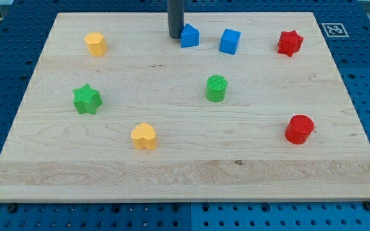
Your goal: Slide blue cube below the blue triangle
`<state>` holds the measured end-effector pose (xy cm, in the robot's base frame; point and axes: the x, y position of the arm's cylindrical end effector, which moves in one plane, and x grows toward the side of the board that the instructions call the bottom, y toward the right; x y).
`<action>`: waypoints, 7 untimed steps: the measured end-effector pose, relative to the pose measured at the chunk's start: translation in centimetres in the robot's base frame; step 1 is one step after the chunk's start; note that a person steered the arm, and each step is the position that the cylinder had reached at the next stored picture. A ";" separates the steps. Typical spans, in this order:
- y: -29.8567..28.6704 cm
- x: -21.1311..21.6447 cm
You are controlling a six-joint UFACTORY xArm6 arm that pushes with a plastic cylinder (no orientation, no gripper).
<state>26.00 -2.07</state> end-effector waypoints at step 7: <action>7.6 -3.6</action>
<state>22.44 5.52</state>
